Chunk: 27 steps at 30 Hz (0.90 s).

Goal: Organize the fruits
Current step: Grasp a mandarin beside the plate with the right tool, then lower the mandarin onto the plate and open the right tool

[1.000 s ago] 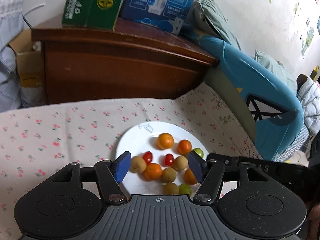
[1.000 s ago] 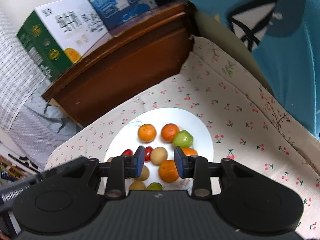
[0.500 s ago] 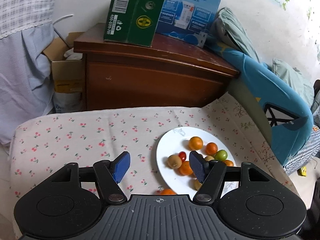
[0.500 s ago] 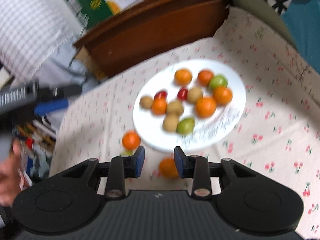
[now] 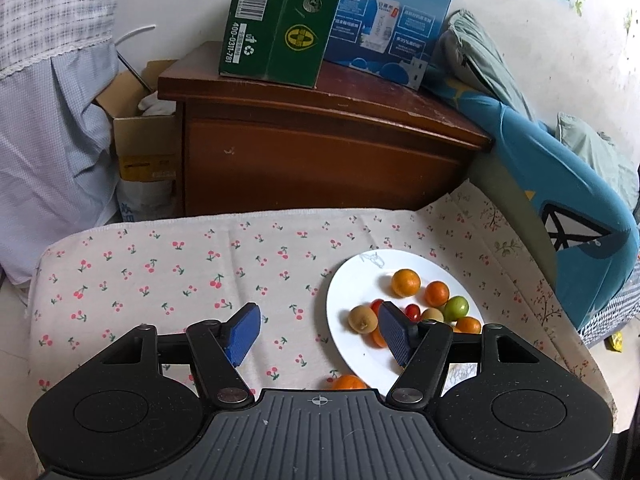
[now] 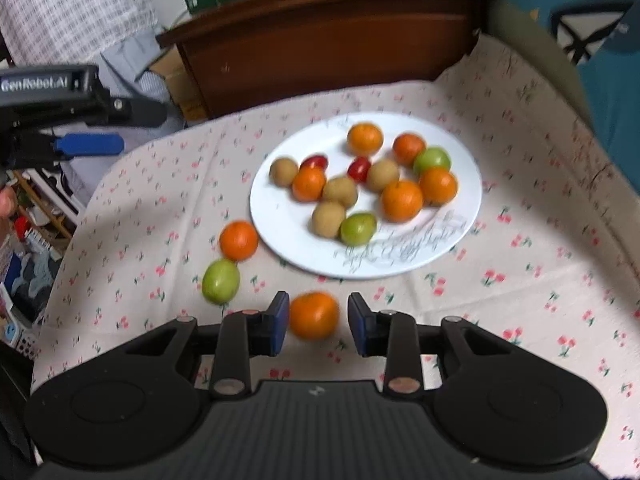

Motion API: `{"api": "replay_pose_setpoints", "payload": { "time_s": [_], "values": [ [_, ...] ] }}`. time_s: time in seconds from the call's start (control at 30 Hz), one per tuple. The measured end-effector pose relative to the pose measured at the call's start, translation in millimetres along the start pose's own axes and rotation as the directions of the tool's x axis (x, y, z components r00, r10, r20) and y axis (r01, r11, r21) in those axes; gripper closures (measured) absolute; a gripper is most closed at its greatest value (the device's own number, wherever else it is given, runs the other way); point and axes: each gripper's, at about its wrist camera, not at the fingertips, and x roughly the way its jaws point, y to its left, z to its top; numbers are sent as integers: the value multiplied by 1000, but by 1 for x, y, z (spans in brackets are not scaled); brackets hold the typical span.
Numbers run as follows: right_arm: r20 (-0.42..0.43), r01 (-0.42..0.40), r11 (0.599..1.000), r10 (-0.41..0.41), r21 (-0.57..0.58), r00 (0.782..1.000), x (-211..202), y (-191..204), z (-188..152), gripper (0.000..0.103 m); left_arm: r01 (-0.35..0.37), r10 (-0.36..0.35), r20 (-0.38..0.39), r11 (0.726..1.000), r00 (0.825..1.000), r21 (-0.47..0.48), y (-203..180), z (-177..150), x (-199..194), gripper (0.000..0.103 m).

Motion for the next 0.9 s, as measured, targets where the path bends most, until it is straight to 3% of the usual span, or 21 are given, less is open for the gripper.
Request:
{"api": "replay_pose_setpoints", "payload": {
  "time_s": [0.2, 0.4, 0.6, 0.77, 0.9],
  "values": [
    [-6, 2, 1000, -2, -1, 1000, 9, 3, -4, 73, -16, 17, -33, 1000, 999, 27, -1, -4, 6, 38],
    [74, -21, 999, 18, 40, 997, -10, -4, 9, 74, -55, 57, -61, 998, 997, 35, 4, -8, 12, 38],
    [131, 40, 987, -60, 155, 990, -9, -28, 25, 74, -66, 68, -103, 997, 992, 27, 8, -13, 22, 38],
    [116, 88, 977, -113, 196, 987, 9, -38, 32, 74, -47, 51, -130, 998, 990, 34, 7, -18, 30, 38],
    [135, 68, 974, -99, 217, 986, 14, -39, 35, 71, -9, 18, -160, 998, 987, 57, 3, -24, 39, 38]
  ]
}}
